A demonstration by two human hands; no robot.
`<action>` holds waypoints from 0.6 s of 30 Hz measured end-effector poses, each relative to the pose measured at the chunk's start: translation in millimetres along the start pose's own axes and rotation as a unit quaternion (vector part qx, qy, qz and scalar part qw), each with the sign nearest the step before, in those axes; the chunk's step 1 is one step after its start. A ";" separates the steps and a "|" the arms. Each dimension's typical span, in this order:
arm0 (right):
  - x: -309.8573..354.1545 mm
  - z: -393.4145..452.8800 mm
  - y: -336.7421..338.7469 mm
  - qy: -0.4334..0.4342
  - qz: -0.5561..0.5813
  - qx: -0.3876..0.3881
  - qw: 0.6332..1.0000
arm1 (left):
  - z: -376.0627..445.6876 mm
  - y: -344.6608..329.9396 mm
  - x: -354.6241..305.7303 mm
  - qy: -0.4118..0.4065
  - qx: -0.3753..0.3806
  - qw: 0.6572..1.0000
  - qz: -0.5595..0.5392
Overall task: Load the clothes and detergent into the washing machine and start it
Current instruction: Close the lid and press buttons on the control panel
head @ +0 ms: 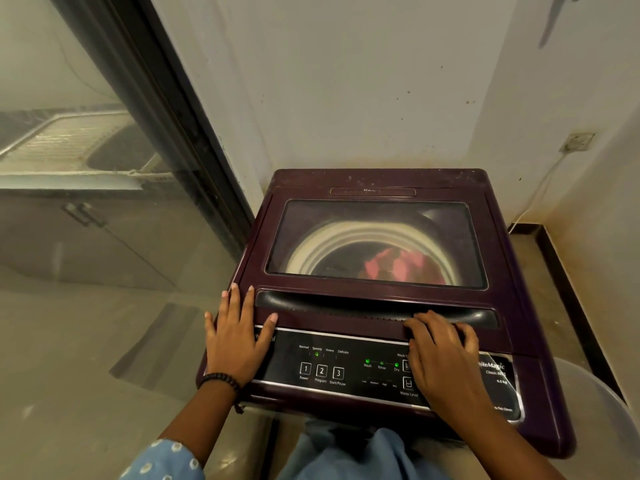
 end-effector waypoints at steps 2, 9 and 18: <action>1.6 -0.4 1.3 -0.003 0.002 -0.002 1.000 | -2.3 -1.7 -4.9 0.008 0.020 1.000 0.016; -0.3 0.3 -7.1 0.012 0.001 0.038 0.999 | -9.3 -1.6 -51.5 -0.034 0.031 0.999 0.005; 17.7 26.5 -22.4 0.019 -0.052 0.068 0.996 | -9.1 -10.2 -153.7 -0.195 -0.004 0.980 -0.038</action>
Point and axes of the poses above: each hand's wrist, its own z-axis towards the middle knuckle, its own y-axis out of the back of the hand, x = y × z, the point moved 9 cm from there along z, towards the middle knuckle, and after that the axes turned 12 degrees about -x, right-handed, at the moved point
